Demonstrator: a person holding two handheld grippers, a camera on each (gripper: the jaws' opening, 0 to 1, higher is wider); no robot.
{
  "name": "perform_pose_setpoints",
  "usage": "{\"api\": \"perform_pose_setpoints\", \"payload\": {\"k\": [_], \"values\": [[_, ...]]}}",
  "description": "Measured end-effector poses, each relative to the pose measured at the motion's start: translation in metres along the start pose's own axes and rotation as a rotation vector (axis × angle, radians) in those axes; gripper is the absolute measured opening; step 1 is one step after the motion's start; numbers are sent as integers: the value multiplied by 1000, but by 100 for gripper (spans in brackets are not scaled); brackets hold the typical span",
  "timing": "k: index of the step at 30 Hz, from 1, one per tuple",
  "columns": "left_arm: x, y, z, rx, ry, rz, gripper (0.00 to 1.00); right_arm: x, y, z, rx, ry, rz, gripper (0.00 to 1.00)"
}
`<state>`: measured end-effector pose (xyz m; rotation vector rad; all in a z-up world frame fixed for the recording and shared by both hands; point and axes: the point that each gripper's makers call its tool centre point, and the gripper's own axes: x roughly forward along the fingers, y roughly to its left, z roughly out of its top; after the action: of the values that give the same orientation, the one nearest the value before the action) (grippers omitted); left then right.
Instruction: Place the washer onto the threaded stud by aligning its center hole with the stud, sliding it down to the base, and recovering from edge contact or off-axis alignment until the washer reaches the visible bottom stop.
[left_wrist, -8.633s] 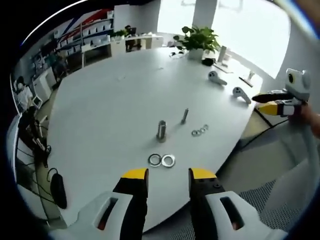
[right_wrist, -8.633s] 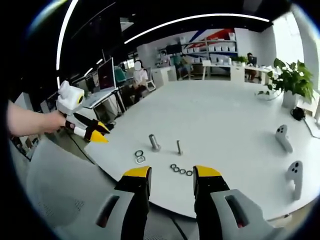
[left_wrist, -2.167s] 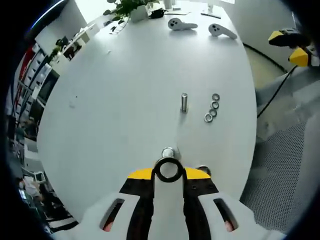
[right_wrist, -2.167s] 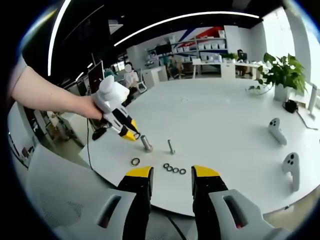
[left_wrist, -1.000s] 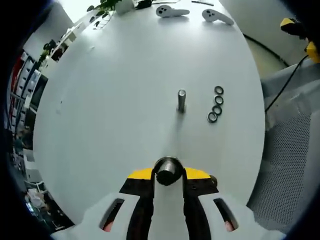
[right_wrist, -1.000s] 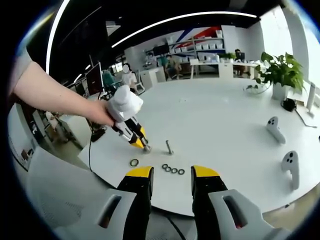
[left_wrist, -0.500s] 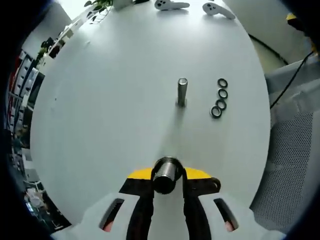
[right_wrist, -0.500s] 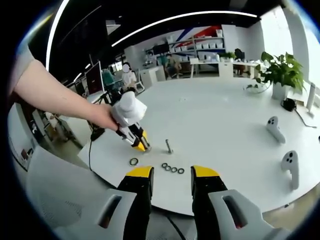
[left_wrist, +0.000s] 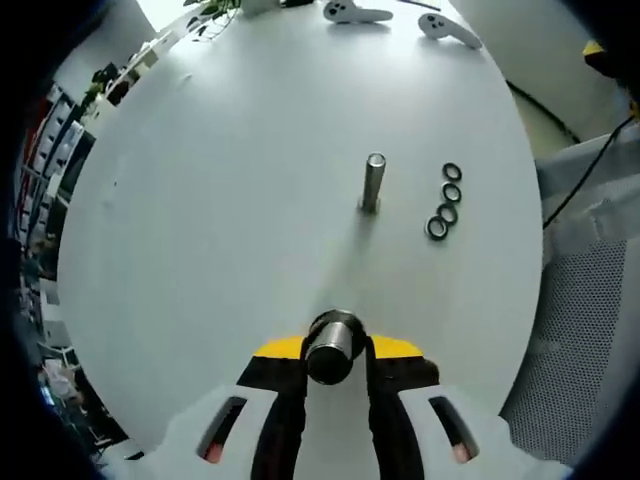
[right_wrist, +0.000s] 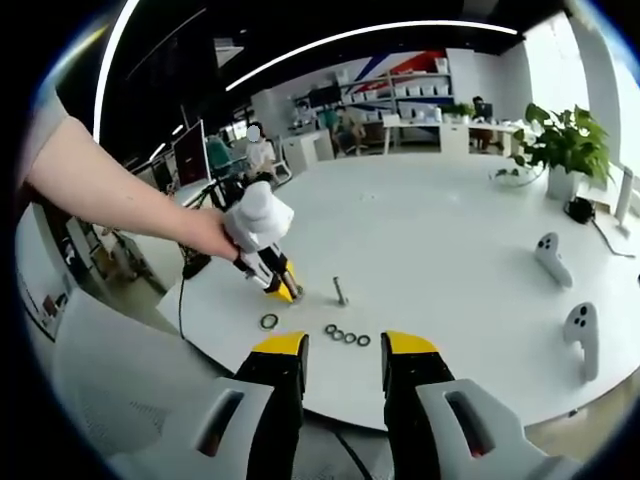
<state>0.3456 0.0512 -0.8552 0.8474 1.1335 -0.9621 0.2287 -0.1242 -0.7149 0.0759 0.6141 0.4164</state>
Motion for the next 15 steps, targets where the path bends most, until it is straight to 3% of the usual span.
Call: {"api": "perform_pose_setpoints", "payload": {"k": [11,15], "values": [[-19,-2,-12,-148,-45,40,21,1,2,-1,-6,8,14,31],[-20,-11,-24,-129,-26,37,21,2,4,-2,-15,15,21,30]]}}
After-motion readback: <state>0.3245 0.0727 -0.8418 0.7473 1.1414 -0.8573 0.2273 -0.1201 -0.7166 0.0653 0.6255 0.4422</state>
